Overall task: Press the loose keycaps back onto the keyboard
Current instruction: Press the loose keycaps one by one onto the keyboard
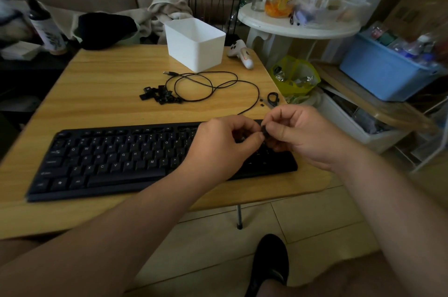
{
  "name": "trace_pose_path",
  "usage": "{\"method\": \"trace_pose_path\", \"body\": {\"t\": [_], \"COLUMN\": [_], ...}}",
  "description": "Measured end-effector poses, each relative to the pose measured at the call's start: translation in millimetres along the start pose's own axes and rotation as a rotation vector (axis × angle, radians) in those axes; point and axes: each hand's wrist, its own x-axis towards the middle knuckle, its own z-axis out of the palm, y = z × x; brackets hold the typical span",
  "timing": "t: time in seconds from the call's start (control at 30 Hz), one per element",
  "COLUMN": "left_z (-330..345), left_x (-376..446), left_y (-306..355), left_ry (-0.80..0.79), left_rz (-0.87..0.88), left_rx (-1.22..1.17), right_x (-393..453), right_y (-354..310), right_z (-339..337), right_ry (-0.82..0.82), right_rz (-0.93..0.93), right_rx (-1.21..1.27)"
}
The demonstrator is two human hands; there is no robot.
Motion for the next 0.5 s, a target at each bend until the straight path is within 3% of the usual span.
{"method": "trace_pose_path", "body": {"t": [0.37,0.5], "left_z": [1.1,-0.6], "left_x": [-0.4,4.6], "left_y": [-5.2,-7.1], "left_ry": [0.036,-0.008], "left_rz": [0.214,0.175], "left_rx": [0.257,0.314], "right_x": [-16.0,-8.5], "right_y": [-16.3,-12.6], "right_z": [-7.0,-30.7], "right_ry": [0.066,0.085], "right_rz": [-0.335,-0.281], "right_rx": [-0.795,-0.86]}}
